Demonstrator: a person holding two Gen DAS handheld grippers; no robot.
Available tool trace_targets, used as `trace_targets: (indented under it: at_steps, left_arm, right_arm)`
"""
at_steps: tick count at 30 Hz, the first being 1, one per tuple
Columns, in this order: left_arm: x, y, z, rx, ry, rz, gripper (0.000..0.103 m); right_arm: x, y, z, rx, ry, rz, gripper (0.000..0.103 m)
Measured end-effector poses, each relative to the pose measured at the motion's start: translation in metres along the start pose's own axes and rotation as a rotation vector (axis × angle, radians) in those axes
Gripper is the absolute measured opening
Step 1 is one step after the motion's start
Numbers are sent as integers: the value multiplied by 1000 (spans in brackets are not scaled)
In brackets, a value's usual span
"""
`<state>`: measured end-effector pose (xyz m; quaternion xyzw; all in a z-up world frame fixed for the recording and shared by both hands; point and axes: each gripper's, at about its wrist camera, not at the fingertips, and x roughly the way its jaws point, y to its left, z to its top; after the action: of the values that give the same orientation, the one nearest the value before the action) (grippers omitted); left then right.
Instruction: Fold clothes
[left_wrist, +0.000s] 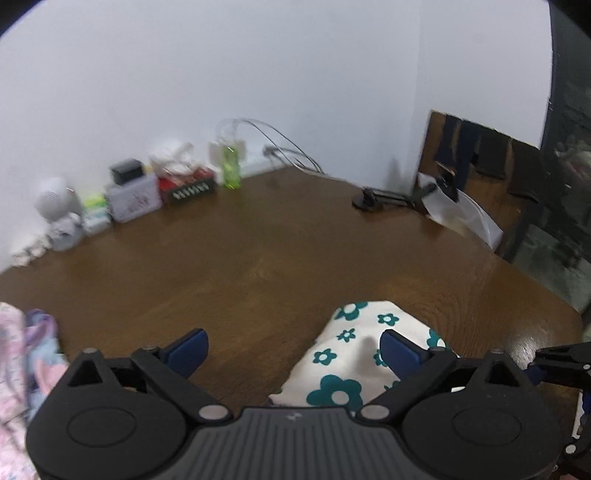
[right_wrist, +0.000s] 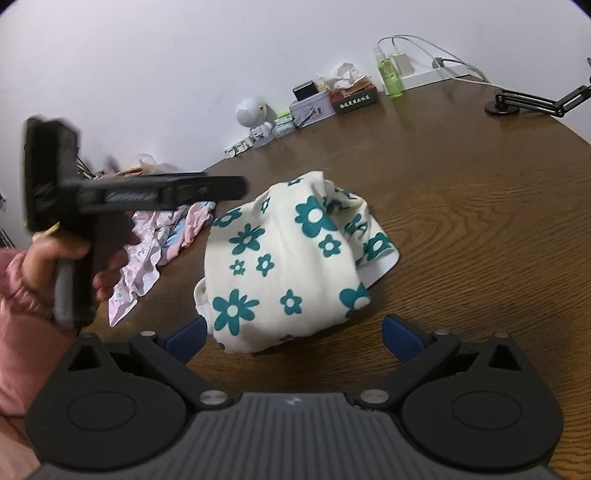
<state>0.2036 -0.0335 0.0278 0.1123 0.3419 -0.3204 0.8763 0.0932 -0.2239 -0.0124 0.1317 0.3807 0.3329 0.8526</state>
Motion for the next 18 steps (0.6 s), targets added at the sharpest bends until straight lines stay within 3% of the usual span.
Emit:
trace_targets:
  at_steps: [5,11,15,18]
  left_arm:
    - [33,6,7,42,39,-116,99]
    - [53,26,-3,-85,123,-294,93]
    - [48,38,-19,-241,151,-335,87]
    - [35,36,-30,-319,129,-296,82]
  right_arm:
    - [14,-2,3,30,37,31,99]
    - [27,-2,7,34,55,57,86]
    - [34,-13,15,56,56,64,79]
    - [42,-24,26,58,72,87,75]
